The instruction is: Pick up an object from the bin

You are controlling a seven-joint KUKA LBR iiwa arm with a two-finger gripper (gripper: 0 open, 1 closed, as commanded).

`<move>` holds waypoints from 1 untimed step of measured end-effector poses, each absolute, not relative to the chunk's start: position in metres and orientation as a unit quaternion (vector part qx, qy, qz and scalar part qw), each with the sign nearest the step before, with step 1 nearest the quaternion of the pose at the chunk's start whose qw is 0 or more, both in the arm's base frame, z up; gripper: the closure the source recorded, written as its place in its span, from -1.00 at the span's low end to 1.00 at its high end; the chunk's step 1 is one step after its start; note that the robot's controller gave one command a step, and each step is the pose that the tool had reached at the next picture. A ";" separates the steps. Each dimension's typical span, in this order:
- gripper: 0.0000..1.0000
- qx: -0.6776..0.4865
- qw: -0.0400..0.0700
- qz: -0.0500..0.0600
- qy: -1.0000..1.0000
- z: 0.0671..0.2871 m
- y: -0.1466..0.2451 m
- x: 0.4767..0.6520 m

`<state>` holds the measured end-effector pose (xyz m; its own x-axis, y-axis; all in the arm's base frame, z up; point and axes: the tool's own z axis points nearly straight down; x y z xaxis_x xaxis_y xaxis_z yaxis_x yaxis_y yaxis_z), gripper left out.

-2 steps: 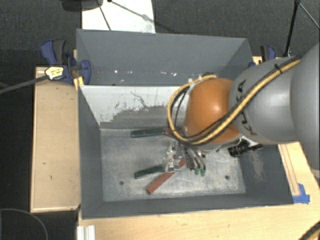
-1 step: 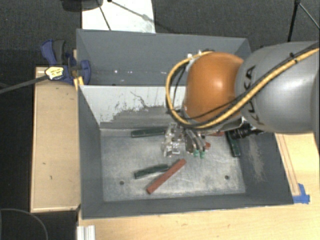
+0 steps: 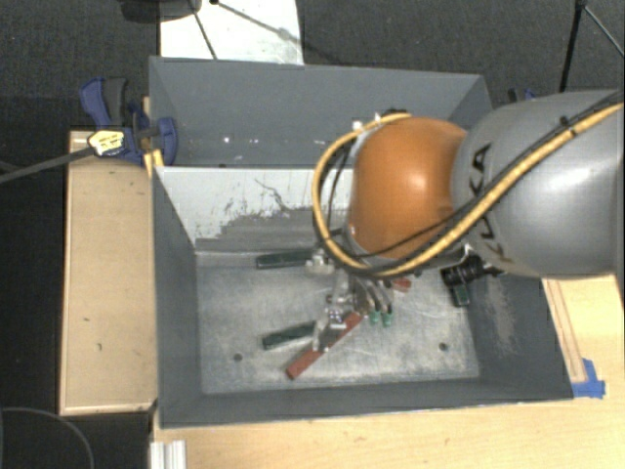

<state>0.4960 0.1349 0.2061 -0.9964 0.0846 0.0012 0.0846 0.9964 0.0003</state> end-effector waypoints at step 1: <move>-1.00 -0.043 -0.001 0.000 -0.999 0.207 0.135 0.497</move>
Offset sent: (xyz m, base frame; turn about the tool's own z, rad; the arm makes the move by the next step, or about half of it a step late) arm 0.0434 -0.0291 -0.1361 -0.0180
